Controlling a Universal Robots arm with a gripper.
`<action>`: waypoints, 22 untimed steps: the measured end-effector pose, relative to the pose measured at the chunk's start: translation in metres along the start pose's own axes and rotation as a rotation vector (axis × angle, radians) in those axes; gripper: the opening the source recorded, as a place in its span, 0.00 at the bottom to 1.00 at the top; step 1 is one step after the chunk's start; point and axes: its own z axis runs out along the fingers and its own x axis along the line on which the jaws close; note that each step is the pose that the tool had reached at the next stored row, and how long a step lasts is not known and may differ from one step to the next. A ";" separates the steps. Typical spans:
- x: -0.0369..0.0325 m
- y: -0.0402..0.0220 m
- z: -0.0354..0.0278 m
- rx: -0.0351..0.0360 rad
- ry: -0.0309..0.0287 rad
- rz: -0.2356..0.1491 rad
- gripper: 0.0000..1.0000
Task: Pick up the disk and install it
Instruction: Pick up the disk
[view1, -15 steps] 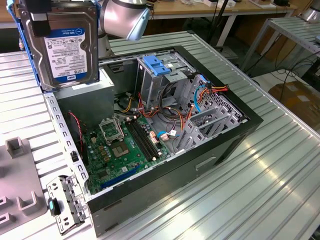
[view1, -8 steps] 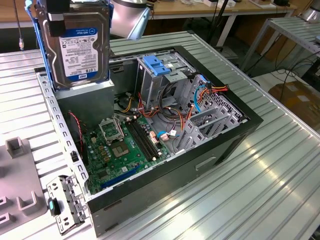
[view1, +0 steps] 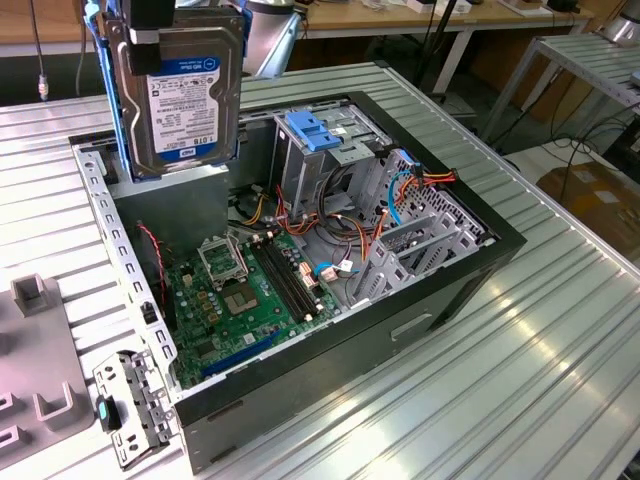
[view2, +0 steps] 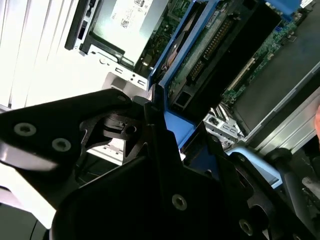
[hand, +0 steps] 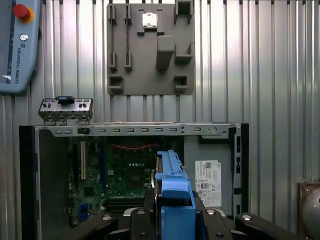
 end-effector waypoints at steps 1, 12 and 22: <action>0.0017 -0.0009 0.0000 0.0000 0.0000 0.000 0.37; 0.0164 -0.0173 0.0006 -0.0001 0.0001 0.001 0.37; 0.0175 -0.0581 0.0013 -0.0001 0.0001 0.002 0.37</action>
